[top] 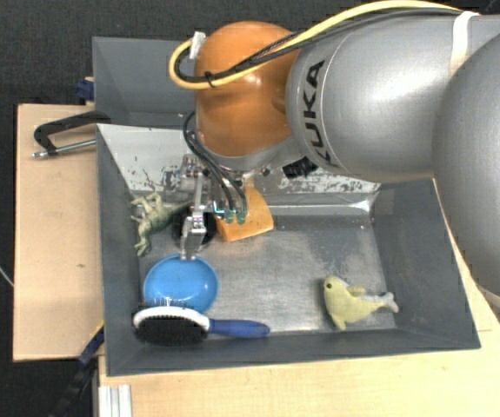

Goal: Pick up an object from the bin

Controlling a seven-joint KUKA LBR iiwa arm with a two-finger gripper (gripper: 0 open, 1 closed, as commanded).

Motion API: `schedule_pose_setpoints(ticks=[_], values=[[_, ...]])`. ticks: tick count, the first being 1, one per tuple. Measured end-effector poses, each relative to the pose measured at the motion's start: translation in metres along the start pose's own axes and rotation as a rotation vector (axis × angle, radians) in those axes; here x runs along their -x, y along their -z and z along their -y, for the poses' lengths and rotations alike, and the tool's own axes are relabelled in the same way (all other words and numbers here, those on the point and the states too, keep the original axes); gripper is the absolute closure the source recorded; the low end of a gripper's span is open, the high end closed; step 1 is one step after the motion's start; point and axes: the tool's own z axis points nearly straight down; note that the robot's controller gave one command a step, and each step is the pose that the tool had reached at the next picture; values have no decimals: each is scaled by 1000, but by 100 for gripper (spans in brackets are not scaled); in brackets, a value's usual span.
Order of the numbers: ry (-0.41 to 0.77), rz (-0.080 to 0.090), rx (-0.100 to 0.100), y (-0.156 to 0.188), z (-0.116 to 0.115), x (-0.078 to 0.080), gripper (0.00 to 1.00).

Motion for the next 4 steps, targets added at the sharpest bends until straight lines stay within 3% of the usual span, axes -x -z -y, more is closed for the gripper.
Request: schedule_pose_setpoints(ticks=[1,2,3,4], values=[[105,25,5,-92,1,-46,0],[-77,18,4,-85,6,-53,0],[-158,21,6,-95,14,-58,0],[-297,28,10,-128,21,-63,0]])
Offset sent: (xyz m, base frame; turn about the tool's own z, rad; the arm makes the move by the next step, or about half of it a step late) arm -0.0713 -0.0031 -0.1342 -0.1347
